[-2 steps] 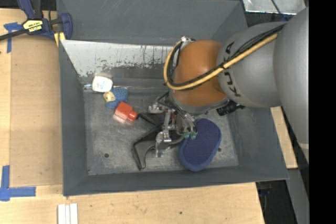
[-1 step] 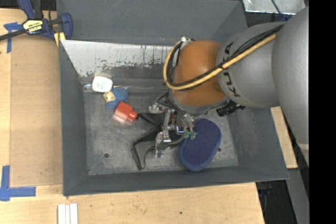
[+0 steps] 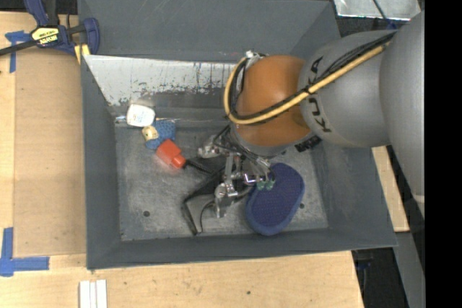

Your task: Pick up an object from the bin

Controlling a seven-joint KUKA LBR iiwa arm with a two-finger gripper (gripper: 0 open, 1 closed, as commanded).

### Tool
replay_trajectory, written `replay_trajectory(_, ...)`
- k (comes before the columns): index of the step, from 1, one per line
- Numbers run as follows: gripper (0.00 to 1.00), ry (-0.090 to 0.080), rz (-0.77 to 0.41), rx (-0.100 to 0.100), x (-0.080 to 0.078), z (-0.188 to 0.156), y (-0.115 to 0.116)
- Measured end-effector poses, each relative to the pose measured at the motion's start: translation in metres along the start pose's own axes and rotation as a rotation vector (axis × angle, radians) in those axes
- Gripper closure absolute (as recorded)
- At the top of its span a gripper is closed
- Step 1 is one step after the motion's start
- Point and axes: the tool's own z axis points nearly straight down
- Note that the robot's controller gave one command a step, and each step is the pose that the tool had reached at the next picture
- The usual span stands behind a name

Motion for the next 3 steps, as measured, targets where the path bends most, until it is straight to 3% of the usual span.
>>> replay_trajectory(1,0.00,-0.003,-0.106,-0.002,-0.0002,-0.0001,0.0018)
replay_trajectory(2,0.00,-0.007,-0.298,0.000,-0.0012,0.0014,0.0018)
replay_trajectory(3,1.00,0.015,-0.298,0.005,0.0018,0.0007,-0.0021)
